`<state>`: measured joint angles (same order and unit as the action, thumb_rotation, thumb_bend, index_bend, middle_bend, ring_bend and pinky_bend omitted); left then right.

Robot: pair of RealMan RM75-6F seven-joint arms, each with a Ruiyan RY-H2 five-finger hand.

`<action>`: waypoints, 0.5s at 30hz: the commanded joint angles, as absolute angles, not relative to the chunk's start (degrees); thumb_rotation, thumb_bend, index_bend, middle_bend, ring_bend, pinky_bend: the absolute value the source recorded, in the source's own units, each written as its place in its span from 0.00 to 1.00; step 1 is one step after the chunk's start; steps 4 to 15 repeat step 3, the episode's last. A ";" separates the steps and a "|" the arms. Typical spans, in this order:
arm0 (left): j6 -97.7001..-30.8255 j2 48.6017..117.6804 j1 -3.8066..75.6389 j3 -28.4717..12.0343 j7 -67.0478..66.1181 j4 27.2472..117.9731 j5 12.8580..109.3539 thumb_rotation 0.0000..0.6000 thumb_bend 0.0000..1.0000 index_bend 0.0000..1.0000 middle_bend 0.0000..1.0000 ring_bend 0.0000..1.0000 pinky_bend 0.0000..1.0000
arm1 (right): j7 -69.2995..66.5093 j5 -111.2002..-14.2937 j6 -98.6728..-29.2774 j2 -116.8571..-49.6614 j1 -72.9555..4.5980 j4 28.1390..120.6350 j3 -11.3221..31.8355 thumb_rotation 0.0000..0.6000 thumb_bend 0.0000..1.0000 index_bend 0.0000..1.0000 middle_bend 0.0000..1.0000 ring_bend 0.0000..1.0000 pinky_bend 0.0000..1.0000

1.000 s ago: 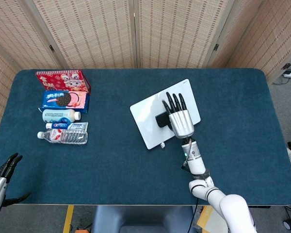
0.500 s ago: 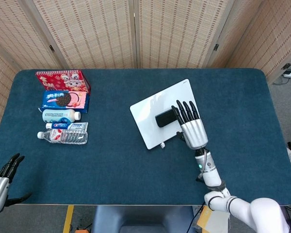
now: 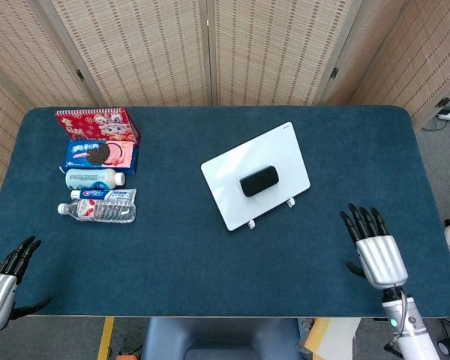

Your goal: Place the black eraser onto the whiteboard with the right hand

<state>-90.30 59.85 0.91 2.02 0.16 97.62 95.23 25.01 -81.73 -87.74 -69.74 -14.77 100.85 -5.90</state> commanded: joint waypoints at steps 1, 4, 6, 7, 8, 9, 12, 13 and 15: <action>-92.03 61.16 0.72 1.72 0.96 95.54 96.71 1.00 0.06 0.00 0.11 0.23 0.44 | 22.49 -82.26 -90.88 -68.72 -9.88 98.65 -7.15 1.00 0.12 0.00 0.00 0.00 0.00; -91.83 61.13 0.57 1.87 0.90 95.51 96.29 1.00 0.06 0.00 0.11 0.23 0.44 | 21.32 -82.66 -90.42 -68.21 -9.65 98.60 -6.76 1.00 0.12 0.00 0.00 0.00 0.00; -91.83 61.13 0.57 1.87 0.90 95.51 96.29 1.00 0.06 0.00 0.11 0.23 0.44 | 21.32 -82.66 -90.42 -68.21 -9.65 98.60 -6.76 1.00 0.12 0.00 0.00 0.00 0.00; -91.83 61.13 0.57 1.87 0.90 95.51 96.29 1.00 0.06 0.00 0.11 0.23 0.44 | 21.32 -82.66 -90.42 -68.21 -9.65 98.60 -6.76 1.00 0.12 0.00 0.00 0.00 0.00; -91.83 61.13 0.57 1.87 0.90 95.51 96.29 1.00 0.06 0.00 0.11 0.23 0.44 | 21.32 -82.66 -90.42 -68.21 -9.65 98.60 -6.76 1.00 0.12 0.00 0.00 0.00 0.00; -91.83 61.13 0.57 1.87 0.90 95.51 96.29 1.00 0.06 0.00 0.11 0.23 0.44 | 21.32 -82.66 -90.42 -68.21 -9.65 98.60 -6.76 1.00 0.12 0.00 0.00 0.00 0.00; -91.83 61.13 0.57 1.87 0.90 95.51 96.29 1.00 0.06 0.00 0.11 0.23 0.44 | 21.32 -82.66 -90.42 -68.21 -9.65 98.60 -6.76 1.00 0.12 0.00 0.00 0.00 0.00; -91.83 61.13 0.57 1.87 0.90 95.51 96.29 1.00 0.06 0.00 0.11 0.23 0.44 | 21.32 -82.66 -90.42 -68.21 -9.65 98.60 -6.76 1.00 0.12 0.00 0.00 0.00 0.00; -91.83 61.13 0.57 1.87 0.90 95.51 96.29 1.00 0.06 0.00 0.11 0.23 0.44 | 21.32 -82.66 -90.42 -68.21 -9.65 98.60 -6.76 1.00 0.12 0.00 0.00 0.00 0.00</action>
